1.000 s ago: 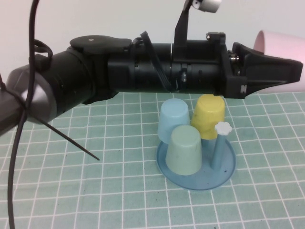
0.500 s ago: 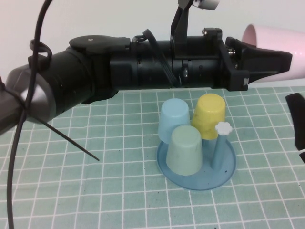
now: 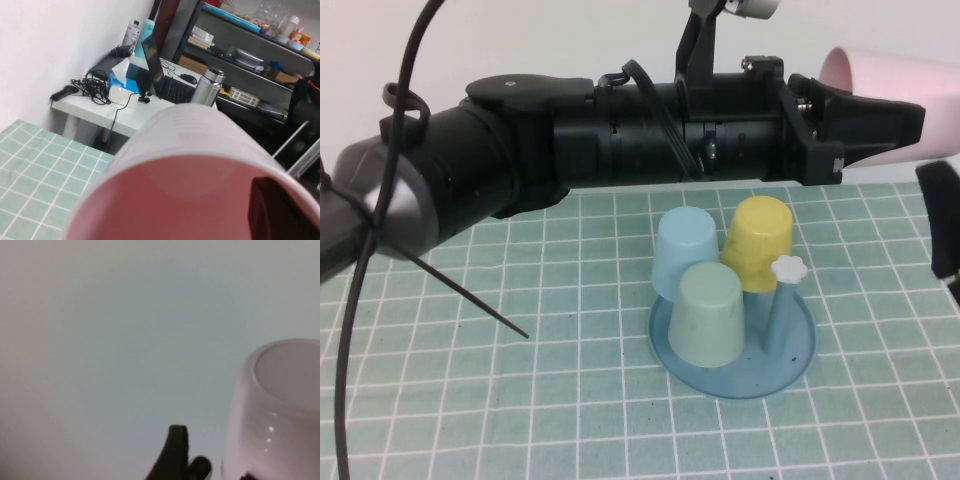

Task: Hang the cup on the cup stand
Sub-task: Adjust the cup with two arms

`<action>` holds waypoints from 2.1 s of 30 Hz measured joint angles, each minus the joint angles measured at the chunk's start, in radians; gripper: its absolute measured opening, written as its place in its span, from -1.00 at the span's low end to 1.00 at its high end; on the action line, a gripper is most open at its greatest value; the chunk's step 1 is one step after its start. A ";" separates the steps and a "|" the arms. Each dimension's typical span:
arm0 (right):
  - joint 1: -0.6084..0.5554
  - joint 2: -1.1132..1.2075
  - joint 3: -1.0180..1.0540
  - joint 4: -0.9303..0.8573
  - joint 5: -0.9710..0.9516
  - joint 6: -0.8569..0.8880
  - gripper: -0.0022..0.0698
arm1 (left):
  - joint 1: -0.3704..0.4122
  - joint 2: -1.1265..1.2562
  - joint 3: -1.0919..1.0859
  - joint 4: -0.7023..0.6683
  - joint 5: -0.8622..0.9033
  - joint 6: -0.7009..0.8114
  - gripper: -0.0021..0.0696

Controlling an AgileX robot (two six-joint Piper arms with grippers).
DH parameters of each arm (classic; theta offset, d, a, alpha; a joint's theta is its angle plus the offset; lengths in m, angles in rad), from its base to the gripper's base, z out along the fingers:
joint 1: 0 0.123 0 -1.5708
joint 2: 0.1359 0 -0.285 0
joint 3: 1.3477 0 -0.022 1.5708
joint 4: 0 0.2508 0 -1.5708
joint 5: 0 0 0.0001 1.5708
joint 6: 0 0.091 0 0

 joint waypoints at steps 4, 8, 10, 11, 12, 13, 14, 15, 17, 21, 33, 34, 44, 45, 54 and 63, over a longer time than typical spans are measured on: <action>0.000 0.008 -0.040 0.002 0.002 -0.023 0.99 | 0.000 -0.001 0.000 -0.012 -0.001 0.000 -0.91; 0.000 0.037 -0.057 0.004 0.001 -0.029 0.99 | 0.004 -0.002 0.000 -0.014 -0.002 0.002 -0.91; 0.000 0.052 -0.063 0.004 0.000 -0.022 0.99 | 0.004 -0.002 0.000 -0.012 -0.003 0.002 -0.91; 0.000 0.064 -0.065 0.001 0.000 -0.017 0.99 | 0.004 -0.002 0.000 -0.012 -0.003 0.002 -0.91; 0.000 0.073 -0.070 0.001 0.000 -0.014 0.99 | 0.004 -0.002 0.000 -0.012 0.003 0.002 -0.91; 0.000 0.084 -0.075 -0.001 0.000 -0.010 0.99 | 0.004 -0.002 0.000 -0.010 0.007 0.002 -0.91; 0.000 0.095 -0.078 -0.003 0.000 -0.006 0.99 | 0.002 -0.002 0.000 -0.008 0.011 0.002 -0.91; 0.000 0.105 -0.079 -0.003 0.000 -0.004 0.99 | -0.001 -0.002 0.000 -0.006 0.013 0.000 -0.91; 0.000 0.122 -0.081 -0.003 -0.003 -0.003 0.99 | -0.005 -0.002 0.000 -0.004 0.013 -0.007 -0.91; 0.000 0.140 -0.081 0.000 -0.011 -0.002 0.99 | -0.016 -0.002 0.000 0.038 0.007 -0.019 -0.91; 0.000 0.148 -0.083 0.013 -0.015 -0.009 0.74 | -0.025 0.006 0.000 0.043 0.013 -0.039 -0.91; 0.000 0.148 -0.083 0.014 -0.015 -0.014 0.72 | -0.025 0.006 0.000 0.043 0.019 -0.039 -0.91; 0.002 0.148 -0.089 0.006 -0.032 -0.106 0.70 | 0.009 0.009 0.000 0.024 0.174 -0.052 -0.05; 0.002 0.148 -0.089 0.006 -0.032 -0.121 0.70 | 0.014 0.009 0.000 0.026 0.196 -0.063 0.11; -0.017 0.127 -0.089 0.008 -0.015 -0.390 0.69 | 0.081 0.009 0.000 0.080 0.304 -0.114 0.60; -0.027 -0.026 -0.089 -0.069 0.000 -0.799 0.69 | 0.184 -0.001 0.000 0.078 0.316 -0.139 0.57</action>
